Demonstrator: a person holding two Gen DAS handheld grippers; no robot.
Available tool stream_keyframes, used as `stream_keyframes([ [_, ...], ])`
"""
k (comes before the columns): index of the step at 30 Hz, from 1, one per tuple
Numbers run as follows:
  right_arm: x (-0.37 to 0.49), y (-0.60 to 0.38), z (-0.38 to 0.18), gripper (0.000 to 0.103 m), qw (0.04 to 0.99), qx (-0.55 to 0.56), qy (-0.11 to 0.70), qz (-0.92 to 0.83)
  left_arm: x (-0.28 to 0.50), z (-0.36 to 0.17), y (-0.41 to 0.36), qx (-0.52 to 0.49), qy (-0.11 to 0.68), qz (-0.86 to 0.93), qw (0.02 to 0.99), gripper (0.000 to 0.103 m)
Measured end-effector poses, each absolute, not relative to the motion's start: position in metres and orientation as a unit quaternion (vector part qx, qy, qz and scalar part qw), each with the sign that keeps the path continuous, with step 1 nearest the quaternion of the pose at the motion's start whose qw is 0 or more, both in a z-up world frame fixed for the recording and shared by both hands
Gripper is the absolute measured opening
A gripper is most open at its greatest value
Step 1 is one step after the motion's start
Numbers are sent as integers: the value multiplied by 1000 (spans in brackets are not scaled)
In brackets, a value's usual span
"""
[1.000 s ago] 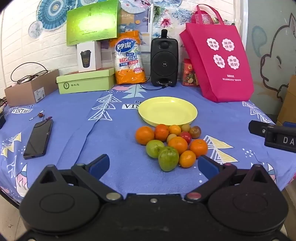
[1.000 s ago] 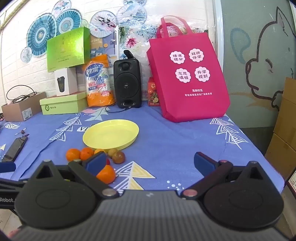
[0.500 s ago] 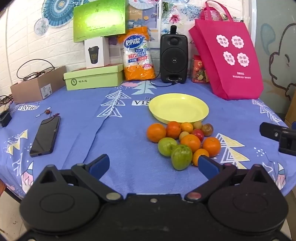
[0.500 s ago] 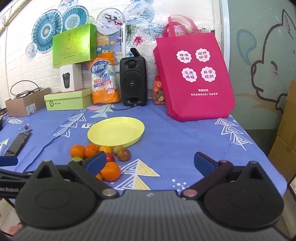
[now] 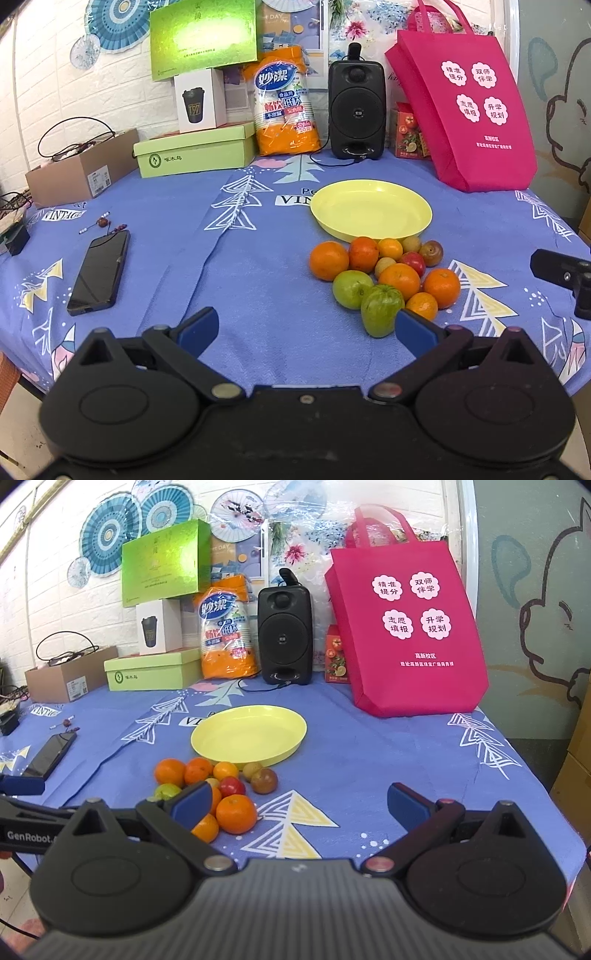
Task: Organize fruits
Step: 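Move both tools toward the fruit cluster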
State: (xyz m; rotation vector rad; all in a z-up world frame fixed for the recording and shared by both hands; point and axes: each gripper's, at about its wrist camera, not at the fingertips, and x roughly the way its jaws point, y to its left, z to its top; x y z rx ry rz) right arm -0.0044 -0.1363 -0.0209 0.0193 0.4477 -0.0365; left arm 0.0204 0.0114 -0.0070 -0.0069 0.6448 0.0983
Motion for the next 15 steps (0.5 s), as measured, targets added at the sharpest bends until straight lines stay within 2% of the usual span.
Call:
stream_keyframes([
  [15,-5,-133,-23,103,974,-2,226,-5,22,-10,15,-4,318,58,946,103],
])
